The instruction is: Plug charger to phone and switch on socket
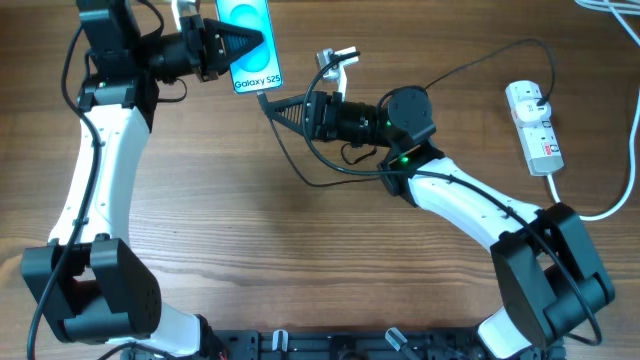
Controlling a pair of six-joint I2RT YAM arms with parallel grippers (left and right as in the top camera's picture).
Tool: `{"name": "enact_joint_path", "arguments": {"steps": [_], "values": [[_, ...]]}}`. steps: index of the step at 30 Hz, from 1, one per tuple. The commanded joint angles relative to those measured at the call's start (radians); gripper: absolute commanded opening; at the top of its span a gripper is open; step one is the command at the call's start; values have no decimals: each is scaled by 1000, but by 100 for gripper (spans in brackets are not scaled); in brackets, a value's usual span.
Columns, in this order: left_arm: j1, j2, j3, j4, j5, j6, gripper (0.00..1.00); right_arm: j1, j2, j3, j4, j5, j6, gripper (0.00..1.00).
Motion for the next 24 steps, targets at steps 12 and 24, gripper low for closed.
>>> {"name": "enact_joint_path", "arguments": {"steps": [12,24], "values": [[-26,-26,5,-31,42,-2,4,26,-12,14,13,249,16,4],[-27,-26,5,-58,190,34,4,-5,-12,14,12,238,-60,4]]}}
